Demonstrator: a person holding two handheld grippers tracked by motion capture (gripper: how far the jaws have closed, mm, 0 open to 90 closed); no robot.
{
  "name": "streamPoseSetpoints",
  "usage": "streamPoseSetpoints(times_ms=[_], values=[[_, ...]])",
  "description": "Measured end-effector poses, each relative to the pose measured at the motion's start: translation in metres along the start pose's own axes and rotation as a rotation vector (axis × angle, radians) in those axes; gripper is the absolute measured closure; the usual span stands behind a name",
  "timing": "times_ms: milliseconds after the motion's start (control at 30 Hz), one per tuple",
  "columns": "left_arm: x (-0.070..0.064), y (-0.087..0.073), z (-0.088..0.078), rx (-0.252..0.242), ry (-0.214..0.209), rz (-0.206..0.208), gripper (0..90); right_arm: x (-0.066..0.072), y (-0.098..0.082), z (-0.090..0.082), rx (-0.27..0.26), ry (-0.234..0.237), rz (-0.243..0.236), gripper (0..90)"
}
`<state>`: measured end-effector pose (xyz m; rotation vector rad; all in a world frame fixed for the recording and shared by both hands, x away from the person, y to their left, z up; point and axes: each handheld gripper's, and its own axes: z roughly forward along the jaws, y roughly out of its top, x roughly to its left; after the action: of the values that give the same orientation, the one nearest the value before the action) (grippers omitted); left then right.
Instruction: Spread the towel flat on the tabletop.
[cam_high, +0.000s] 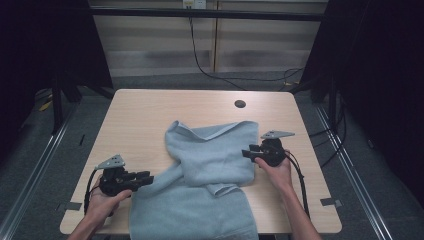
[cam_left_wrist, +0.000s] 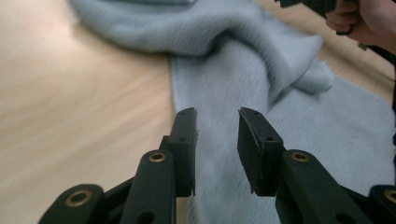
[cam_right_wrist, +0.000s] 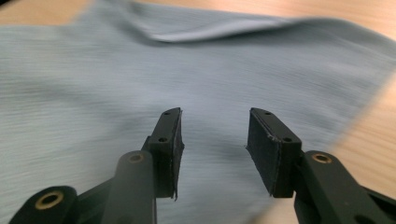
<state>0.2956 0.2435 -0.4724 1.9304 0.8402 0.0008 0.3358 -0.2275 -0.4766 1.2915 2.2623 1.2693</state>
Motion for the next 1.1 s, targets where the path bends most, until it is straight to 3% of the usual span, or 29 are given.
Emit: streamPoseSetpoints(times_ms=[100,200,300,400,533,600,667,700,733,767,800,933,1033,1100], values=[[-0.010,0.010,0.021,0.040,-0.057,0.037,67.4,0.034,-0.001,-0.011,0.012,0.107,-0.061,59.9],[-0.016,0.010,0.040,0.086,-0.069,0.058,68.2,0.062,-0.011,-0.017,0.048,0.179,-0.092,60.3],[-0.015,0.007,0.056,0.135,-0.010,0.087,65.1,0.077,-0.025,-0.017,0.044,0.262,-0.093,57.5],[-0.007,0.007,0.065,0.139,0.018,0.067,64.3,0.085,-0.034,-0.007,0.095,0.284,-0.102,54.2],[0.000,0.007,0.065,0.116,0.061,0.055,64.6,0.091,-0.034,0.006,0.116,0.311,-0.119,50.0],[0.001,0.005,0.064,0.108,0.061,0.056,64.5,0.095,-0.034,0.011,0.130,0.278,-0.167,49.2],[0.001,0.004,0.064,0.105,0.063,0.055,64.2,0.097,-0.035,0.016,0.139,0.243,-0.183,51.7],[0.001,0.004,0.063,0.107,0.067,0.061,64.2,0.098,-0.037,0.019,0.142,0.227,-0.205,62.1],[0.000,0.004,0.063,0.105,0.066,0.058,64.2,0.099,-0.038,0.019,0.139,0.180,-0.243,72.3],[0.001,0.003,0.062,0.101,0.066,0.059,64.3,0.098,-0.038,0.019,0.133,0.160,-0.244,81.2],[0.001,0.003,0.062,0.102,0.066,0.062,64.3,0.094,-0.037,0.017,0.121,0.149,-0.222,88.1],[0.004,0.001,0.059,0.094,0.065,0.048,65.5,0.072,-0.033,0.003,0.066,0.092,-0.148,89.4],[0.007,-0.001,0.057,0.092,0.057,0.038,67.1,0.049,-0.029,-0.013,0.017,0.017,-0.097,89.5],[0.008,-0.002,0.056,0.098,0.072,0.025,67.2,0.032,-0.026,-0.022,-0.013,-0.001,-0.069,89.5]])
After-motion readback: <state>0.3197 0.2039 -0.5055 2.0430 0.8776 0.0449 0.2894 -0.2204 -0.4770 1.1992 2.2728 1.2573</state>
